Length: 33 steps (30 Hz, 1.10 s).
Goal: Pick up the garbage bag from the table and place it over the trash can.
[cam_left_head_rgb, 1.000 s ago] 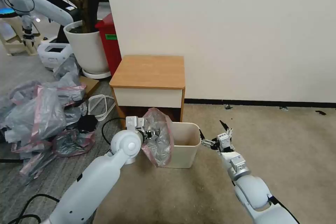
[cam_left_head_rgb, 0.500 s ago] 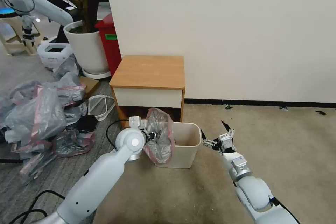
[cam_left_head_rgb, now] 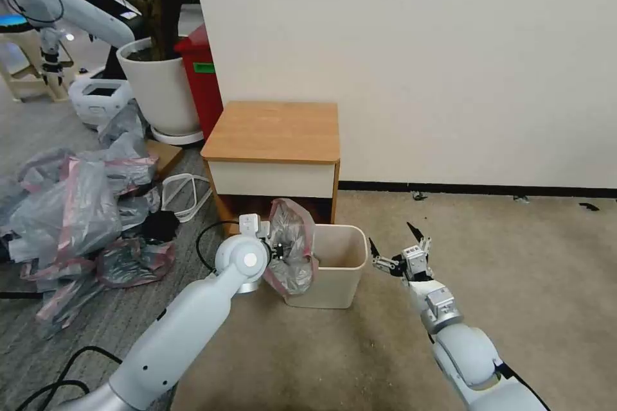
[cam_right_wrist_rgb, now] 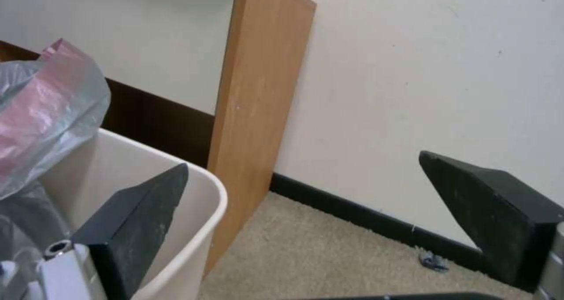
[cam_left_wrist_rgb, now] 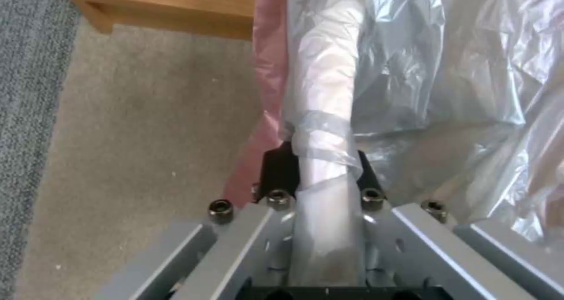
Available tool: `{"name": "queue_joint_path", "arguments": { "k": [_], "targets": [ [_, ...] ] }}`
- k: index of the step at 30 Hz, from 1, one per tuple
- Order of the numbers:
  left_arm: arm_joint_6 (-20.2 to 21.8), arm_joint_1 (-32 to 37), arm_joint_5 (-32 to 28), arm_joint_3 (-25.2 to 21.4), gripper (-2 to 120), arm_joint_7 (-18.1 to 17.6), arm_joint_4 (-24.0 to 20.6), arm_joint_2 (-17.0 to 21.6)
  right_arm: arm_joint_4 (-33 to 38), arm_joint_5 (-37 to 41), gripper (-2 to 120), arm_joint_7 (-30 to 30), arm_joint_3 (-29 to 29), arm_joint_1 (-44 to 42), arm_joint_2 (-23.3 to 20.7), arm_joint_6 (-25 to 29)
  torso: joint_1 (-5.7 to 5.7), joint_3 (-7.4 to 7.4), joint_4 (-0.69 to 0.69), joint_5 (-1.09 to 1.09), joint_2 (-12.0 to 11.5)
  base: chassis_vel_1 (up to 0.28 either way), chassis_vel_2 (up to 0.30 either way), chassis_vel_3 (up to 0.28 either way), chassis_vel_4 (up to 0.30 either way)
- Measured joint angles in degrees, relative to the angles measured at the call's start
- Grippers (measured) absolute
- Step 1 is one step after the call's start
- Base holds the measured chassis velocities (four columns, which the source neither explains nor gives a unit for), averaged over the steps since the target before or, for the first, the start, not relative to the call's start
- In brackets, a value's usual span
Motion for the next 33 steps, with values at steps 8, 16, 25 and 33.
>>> {"name": "queue_joint_path", "arguments": {
  "k": [8, 16, 25, 33],
  "targets": [
    [-0.3, 0.4, 0.6, 0.7, 5, 1.5, -0.8, 1.1, 1.0, 0.6, 100, 0.0, 0.2, -0.3, -0.6, 0.0, 0.0, 0.0, 0.01, 0.0, 0.0, 0.0, 0.0, 0.0, 0.0],
    [-0.9, 0.6, 1.9, 1.0, 5, 3.2, -1.8, 1.9, 2.6, 1.8, 100, 0.0, 1.3, -0.9, -1.8, -0.5, 0.0, 0.0, 0.0, 0.01, 0.0, 0.0, 0.0, 0.0, 0.0],
    [-1.2, 2.4, 3.7, 1.1, 4, 5.9, -5.7, 4.1, 5.5, 4.6, 100, 0.0, 2.6, -2.3, -3.6, -2.1, 0.0, 0.0, 0.0, 0.01, 0.0, 0.0, 0.0, 0.0, 0.0],
    [-2.6, 5.8, 10.0, 0.2, 4, 12.1, -9.4, 7.2, 13.4, 14.3, 100, 0.1, 2.4, -5.0, -6.2, -7.4, 0.0, 0.0, 0.01, 0.01, 0.0, 0.0, 0.0, 0.0, 0.0]
  ]
}}
